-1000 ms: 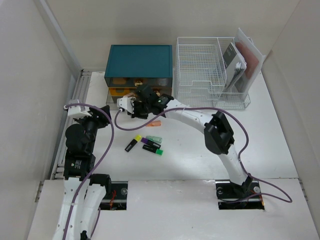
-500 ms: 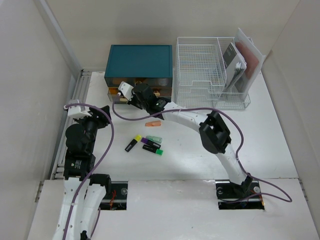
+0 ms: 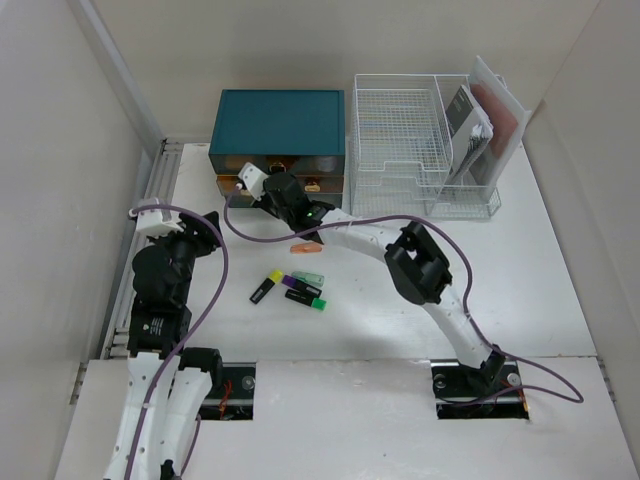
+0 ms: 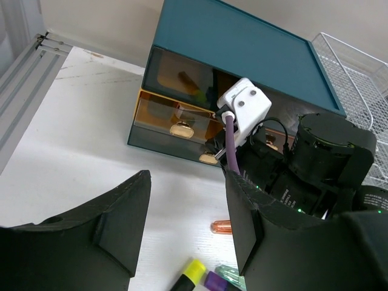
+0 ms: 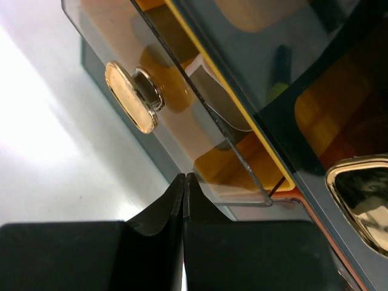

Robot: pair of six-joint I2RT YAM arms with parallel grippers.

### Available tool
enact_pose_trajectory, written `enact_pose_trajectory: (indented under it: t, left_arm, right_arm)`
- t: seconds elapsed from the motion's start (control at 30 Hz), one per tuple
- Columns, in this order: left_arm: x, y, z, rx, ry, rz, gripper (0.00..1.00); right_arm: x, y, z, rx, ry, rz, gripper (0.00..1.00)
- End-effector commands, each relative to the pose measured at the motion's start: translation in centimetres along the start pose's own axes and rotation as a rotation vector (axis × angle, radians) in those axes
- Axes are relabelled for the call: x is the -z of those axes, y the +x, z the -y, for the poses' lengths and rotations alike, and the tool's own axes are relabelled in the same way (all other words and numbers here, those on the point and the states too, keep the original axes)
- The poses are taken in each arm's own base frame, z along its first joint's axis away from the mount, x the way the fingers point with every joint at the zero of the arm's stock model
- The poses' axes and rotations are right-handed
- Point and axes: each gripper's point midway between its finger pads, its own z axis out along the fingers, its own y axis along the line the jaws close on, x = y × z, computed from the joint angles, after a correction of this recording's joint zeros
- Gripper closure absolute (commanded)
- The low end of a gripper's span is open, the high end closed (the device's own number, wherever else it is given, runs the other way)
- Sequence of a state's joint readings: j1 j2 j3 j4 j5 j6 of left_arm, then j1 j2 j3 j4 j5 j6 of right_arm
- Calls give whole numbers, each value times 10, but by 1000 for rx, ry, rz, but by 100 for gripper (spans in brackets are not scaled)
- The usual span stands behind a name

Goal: Organize the desk

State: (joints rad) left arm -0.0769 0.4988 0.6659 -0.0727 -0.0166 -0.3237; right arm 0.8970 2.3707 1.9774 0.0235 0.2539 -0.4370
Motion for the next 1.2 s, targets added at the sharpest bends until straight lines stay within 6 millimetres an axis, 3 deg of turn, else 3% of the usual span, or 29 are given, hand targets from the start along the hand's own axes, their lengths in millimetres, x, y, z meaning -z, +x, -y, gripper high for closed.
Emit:
enact_pose_trajectory:
  t: [0.0,0.13,0.2,0.27,0.4,0.47,0.5,0.53,0.57,0.6,0.63,0.7,0.73,0.77,0.8,0.83,0.87,0.9,0.93,0.97,1.0,1.03,1.07,1.1,1.13,1.17]
  left_arm:
    - [-4,-4,0,3,-3,22,51]
    - [-4,-4,0,3,-3,22,51]
    - [-4,-4,0,3,-3,22,51]
    - [-4,-4,0,3,-3,22,51]
    - [-4,-4,0,3,-3,22,51]
    - [-4,-4,0,3,-3,22,51]
    - [-4,-4,0,3,-3,22,51]
    - [-4,-1,4,3,23,13,51]
    - [-6,-1,7,3,37,12,51]
    - [-11,9,6,1,39,-21,51]
    - [-14,12,8,12,48,-34,49]
    - [-22,25,12,21,74,-100,46]
    - [-26,29,15,37,83,-115,43]
    - [-28,36,19,49,107,-148,35]
    - [-31,34,27,98,138,-145,32]
    - [-37,40,31,129,158,-173,31]
    - [-40,54,33,167,181,-208,29]
    - [-43,52,47,203,254,-200,27]
    - [-49,65,52,280,267,-243,27]
    - [-51,82,55,319,281,-277,27]
    - [-55,88,58,345,292,-284,27]
    - [-62,85,65,361,317,-253,33]
    - [-71,105,67,378,305,-304,37]
    - [-76,114,70,377,310,-321,40]
    - [-89,130,69,378,298,-356,53]
    - [-96,134,69,379,294,-362,60]
  right_arm:
    - [-3,-33,40,-75,127,111,100]
    - [-4,-35,60,-86,187,142,100]
    - [-4,-36,63,-81,203,145,100]
    - [-5,-25,68,-83,219,129,100]
    - [2,-29,69,-72,206,139,100]
    - [10,-33,52,-34,87,153,100]
    - [17,-14,35,10,-8,85,100]
    - [34,-29,34,29,-67,102,100]
    - [46,-35,17,53,-187,125,98]
    - [59,-15,2,80,-271,73,94]
    - [85,-38,13,115,-284,129,90]
    - [109,-43,20,136,-280,144,72]
    - [118,-30,21,159,-273,117,60]
    - [137,-44,45,169,-196,129,39]
    - [146,-42,58,174,-156,119,29]
    - [153,-34,67,161,-130,98,22]
    - [174,-48,85,121,-96,132,19]
    - [185,-47,100,94,-94,143,18]
    - [196,-51,110,64,-85,163,15]
    - [219,-59,121,25,-77,196,15]
    - [231,-62,129,6,-72,216,14]
    - [241,-62,139,-15,-67,234,14]
    - [248,-58,143,-33,-64,237,15]
    - [264,-67,151,-76,-51,269,17]
    - [271,-68,158,-98,-59,291,38]
    - [276,-67,159,-116,-77,302,57]
